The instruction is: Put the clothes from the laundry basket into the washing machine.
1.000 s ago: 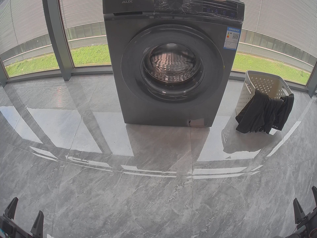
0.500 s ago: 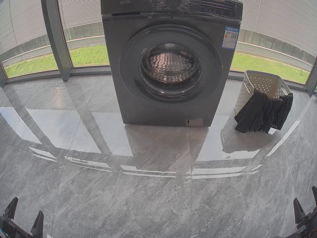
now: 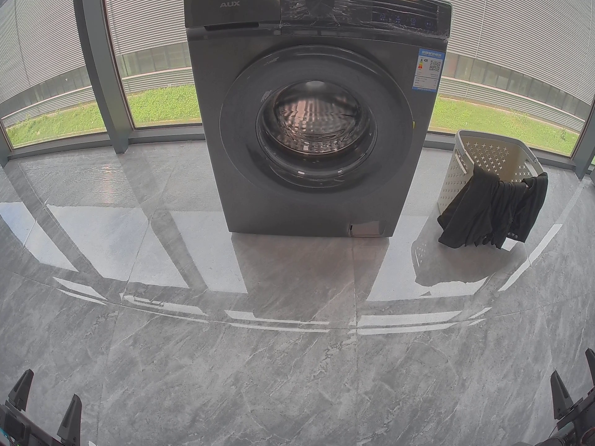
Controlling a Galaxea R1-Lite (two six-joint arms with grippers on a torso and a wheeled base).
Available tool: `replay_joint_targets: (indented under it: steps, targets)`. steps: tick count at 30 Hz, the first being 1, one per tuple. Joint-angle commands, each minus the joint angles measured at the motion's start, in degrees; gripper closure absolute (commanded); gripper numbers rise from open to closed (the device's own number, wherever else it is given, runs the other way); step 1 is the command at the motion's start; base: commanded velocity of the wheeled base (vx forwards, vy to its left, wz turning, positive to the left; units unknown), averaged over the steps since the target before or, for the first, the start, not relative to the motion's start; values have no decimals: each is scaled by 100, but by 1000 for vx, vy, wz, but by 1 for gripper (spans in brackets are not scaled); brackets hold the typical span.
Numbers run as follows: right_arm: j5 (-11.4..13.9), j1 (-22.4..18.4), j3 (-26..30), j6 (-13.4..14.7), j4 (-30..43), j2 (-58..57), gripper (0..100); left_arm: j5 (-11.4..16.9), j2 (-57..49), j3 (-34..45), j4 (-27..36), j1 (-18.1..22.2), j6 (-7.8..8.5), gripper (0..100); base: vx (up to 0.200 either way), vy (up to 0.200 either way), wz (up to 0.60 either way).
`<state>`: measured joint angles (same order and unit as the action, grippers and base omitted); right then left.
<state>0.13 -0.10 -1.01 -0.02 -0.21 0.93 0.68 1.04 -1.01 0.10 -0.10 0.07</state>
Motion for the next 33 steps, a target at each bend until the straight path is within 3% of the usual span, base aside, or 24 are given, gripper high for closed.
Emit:
replay_joint_targets:
  steps: [1,4,28,33]
  targets:
    - [13,1,101,-6,3,-49,0,2,-104,101,-1,1,10,0,0,0,-600]
    - [4,1,101,2,-6,-49,0,11,-104,101,-1,1,19,0,0,0,-600]
    - [13,-8,101,2,3,-49,0,11,-104,101,-1,1,19,0,0,0,0]
    - [4,1,101,-6,3,-49,0,11,-104,101,-10,1,10,0,0,0,360]
